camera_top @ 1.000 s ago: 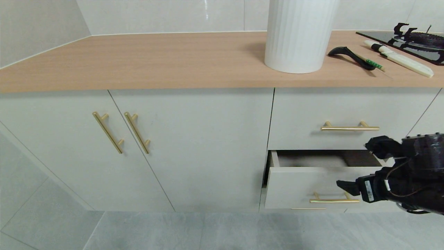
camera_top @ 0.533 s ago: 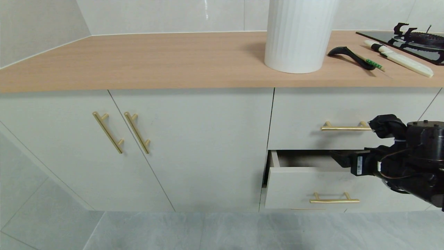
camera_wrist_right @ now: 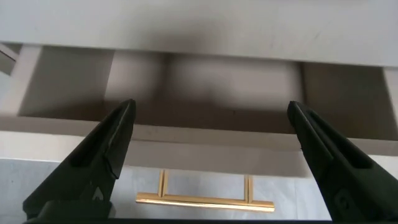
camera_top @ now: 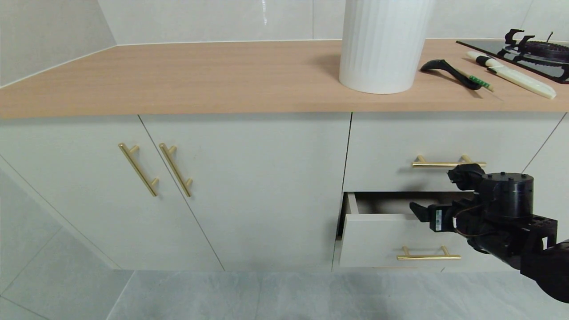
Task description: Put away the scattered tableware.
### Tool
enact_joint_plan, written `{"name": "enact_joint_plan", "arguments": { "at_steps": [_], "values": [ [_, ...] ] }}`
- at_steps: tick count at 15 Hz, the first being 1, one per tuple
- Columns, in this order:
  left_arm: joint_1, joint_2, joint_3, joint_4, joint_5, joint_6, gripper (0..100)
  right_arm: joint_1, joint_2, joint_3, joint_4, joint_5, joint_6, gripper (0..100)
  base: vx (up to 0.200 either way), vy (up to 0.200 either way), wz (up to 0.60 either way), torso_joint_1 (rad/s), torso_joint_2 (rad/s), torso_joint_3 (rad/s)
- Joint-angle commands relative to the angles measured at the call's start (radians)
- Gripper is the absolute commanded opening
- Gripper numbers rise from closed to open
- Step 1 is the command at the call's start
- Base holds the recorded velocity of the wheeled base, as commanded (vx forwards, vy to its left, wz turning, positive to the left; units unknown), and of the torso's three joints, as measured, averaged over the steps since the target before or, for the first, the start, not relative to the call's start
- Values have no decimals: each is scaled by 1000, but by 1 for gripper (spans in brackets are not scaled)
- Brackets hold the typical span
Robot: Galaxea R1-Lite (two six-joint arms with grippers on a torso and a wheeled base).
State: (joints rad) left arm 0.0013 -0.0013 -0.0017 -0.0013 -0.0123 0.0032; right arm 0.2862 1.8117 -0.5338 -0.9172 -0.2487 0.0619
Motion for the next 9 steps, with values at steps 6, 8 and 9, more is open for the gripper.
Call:
{"name": "enact_joint_plan", "arguments": {
  "at_steps": [6, 8, 9],
  "values": [
    [0, 1, 0, 0, 0, 0, 100, 2, 18, 6, 8, 0, -4, 100, 0, 0, 0, 0, 0, 0],
    [0, 1, 0, 0, 0, 0, 100, 10, 26, 8, 9, -1, -5, 100, 0, 0, 0, 0, 0, 0],
    [0, 1, 0, 0, 0, 0, 100, 10, 26, 9, 18, 0, -5, 100, 0, 0, 0, 0, 0, 0]
  ]
}}
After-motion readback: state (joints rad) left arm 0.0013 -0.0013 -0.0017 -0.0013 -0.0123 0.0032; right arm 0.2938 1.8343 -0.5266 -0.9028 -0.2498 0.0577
